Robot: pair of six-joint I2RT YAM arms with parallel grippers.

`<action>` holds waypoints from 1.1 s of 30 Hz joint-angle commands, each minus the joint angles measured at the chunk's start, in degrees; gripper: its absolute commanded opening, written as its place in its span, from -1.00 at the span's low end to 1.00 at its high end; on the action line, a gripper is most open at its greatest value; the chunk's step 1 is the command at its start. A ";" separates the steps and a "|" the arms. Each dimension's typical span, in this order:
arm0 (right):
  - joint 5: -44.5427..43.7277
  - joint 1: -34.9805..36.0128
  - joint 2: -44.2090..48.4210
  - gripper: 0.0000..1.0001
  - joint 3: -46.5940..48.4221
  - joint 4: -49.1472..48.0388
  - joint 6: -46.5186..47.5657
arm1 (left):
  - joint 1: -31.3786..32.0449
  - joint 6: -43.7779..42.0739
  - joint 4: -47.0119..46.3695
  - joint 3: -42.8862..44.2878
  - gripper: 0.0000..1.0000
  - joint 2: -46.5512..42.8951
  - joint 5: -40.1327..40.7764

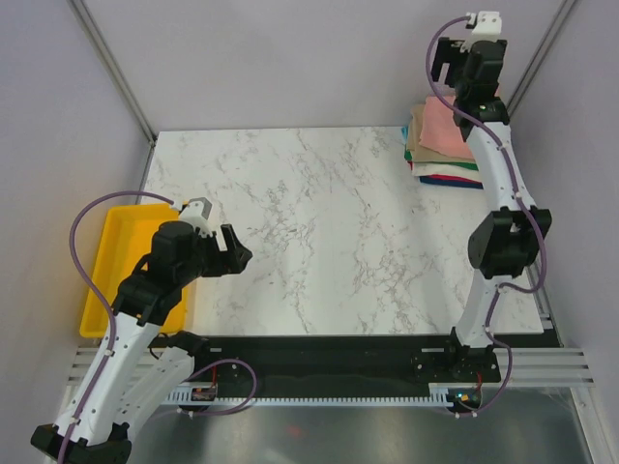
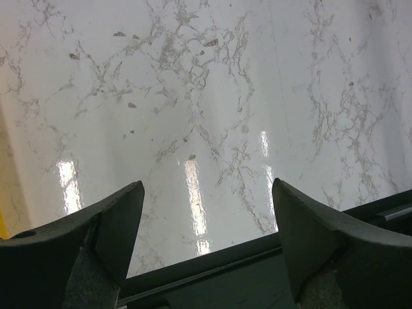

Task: Fold and stack the t-shirts
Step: Reset both grippers

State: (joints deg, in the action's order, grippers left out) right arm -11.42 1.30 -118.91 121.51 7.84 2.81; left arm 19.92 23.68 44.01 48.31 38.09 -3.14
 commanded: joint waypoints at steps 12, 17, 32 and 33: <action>-8.01 -1.04 58.59 0.96 -49.25 4.37 -22.32 | -0.59 0.84 -2.17 0.11 0.77 -1.17 0.15; -6.86 -1.04 68.27 0.96 -54.10 11.48 -21.71 | -0.67 0.75 -2.26 0.11 0.77 -0.64 -0.47; -1.76 -1.04 74.96 0.96 -56.03 15.98 -23.02 | -0.67 1.19 -2.00 -0.06 0.76 -0.73 1.81; -1.85 -1.04 75.32 0.96 -56.12 16.16 -23.37 | -0.76 1.19 -1.91 0.02 0.76 -0.82 1.91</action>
State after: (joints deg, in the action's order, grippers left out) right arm -15.22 0.21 -44.03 66.28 22.24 -18.52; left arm 19.57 23.68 43.99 48.31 37.82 -2.90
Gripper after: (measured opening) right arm 0.982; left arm 0.882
